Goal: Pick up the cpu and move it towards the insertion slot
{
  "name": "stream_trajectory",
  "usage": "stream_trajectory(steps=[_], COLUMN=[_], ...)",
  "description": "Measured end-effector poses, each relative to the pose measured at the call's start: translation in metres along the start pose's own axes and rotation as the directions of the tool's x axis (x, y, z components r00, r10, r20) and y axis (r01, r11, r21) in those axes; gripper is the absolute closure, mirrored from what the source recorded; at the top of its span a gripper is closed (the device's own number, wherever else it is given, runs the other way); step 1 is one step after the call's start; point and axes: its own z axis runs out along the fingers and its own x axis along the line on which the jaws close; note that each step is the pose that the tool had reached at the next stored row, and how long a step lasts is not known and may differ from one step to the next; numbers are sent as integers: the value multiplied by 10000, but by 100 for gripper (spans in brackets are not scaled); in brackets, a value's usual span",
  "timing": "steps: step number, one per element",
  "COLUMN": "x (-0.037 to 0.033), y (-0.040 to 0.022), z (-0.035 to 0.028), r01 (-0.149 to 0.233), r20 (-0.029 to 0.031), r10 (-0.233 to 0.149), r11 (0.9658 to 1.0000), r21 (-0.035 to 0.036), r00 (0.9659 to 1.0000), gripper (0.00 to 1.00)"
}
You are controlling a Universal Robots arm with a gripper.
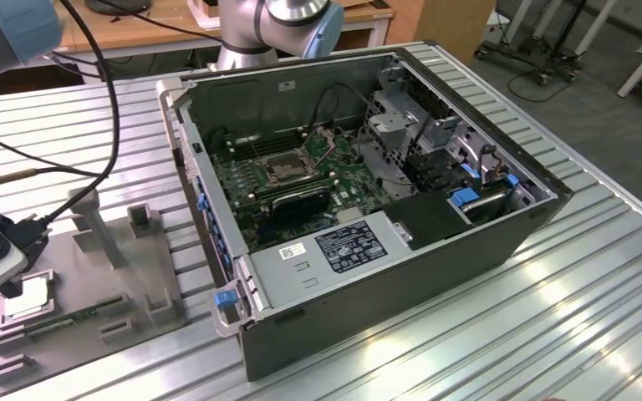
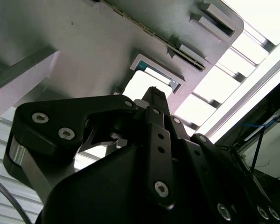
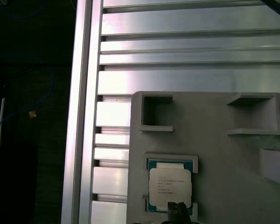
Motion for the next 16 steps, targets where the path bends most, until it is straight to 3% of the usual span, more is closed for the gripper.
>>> stream_trajectory(steps=[16], x=[0], y=[16], z=[59], r01=[0], r20=[-1], r10=[0], r11=[10000], r21=[7], r00=[10000], gripper=[89])
